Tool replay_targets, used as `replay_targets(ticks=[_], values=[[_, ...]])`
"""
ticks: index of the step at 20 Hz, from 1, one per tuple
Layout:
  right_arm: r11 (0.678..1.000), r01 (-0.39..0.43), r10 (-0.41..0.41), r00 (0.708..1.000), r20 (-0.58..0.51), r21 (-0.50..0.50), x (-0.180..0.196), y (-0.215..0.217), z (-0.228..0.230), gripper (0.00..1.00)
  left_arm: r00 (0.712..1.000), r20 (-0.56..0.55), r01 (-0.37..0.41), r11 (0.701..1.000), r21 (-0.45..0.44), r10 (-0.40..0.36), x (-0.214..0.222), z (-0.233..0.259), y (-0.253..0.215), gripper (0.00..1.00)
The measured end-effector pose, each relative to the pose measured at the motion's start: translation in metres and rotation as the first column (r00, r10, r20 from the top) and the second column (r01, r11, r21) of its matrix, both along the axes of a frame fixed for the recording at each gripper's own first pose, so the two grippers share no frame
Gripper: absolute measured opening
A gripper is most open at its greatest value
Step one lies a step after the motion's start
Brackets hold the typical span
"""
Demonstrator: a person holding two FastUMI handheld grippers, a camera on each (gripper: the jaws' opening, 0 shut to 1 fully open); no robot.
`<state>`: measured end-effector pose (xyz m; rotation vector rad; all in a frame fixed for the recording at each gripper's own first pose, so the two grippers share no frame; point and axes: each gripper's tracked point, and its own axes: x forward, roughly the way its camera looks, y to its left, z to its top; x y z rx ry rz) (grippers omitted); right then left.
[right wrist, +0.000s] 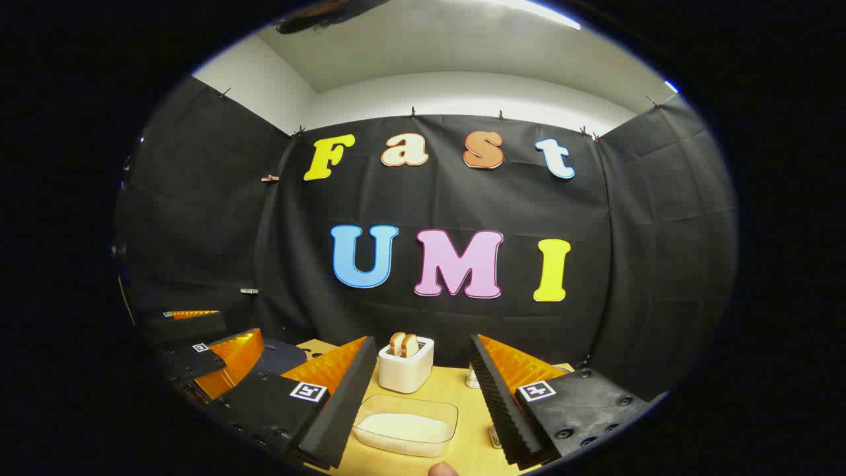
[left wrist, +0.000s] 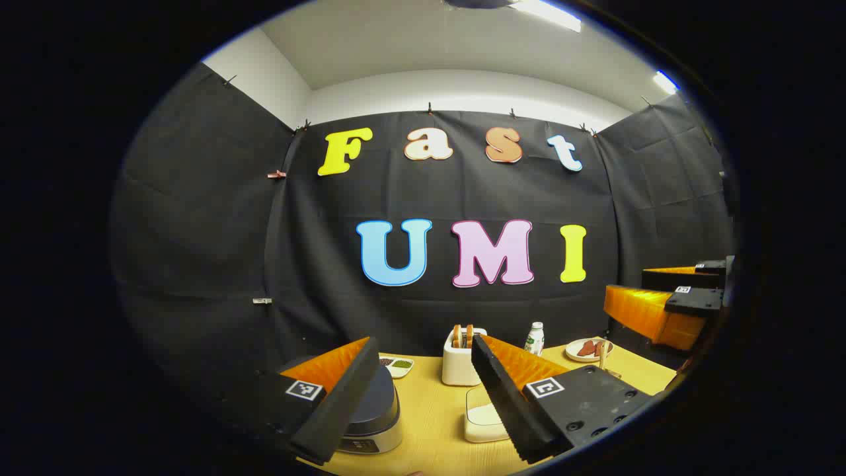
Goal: Close the left gripper, press the button to open the rice cooker; take a wooden spoon from the chopstick holder with the right hand, scoop a spoonful of rice and pour it into the rice cooker, then put the wooden spoon back into the chopstick holder.
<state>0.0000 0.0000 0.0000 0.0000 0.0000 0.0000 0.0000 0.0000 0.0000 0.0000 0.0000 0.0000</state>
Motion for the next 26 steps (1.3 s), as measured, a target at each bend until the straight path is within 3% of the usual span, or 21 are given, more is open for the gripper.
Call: replay_targets(ticks=[16,22,26], values=[[0.998,-0.050,0.050,0.999,-0.011,-0.026,0.006,0.011,0.009,0.89,0.998,0.013,-0.063,0.995,0.071,0.063,0.001,0.026,0.003,0.95],[0.999,-0.041,0.041,0.997,-0.062,-0.003,0.030,0.000,0.033,0.89,0.999,0.035,-0.037,0.999,0.011,0.036,0.009,0.064,-0.003,0.95],[0.997,-0.071,0.070,0.995,-0.070,-0.006,0.028,0.013,0.036,0.89,0.998,-0.008,-0.061,0.998,0.018,0.061,0.013,0.058,0.011,0.94]])
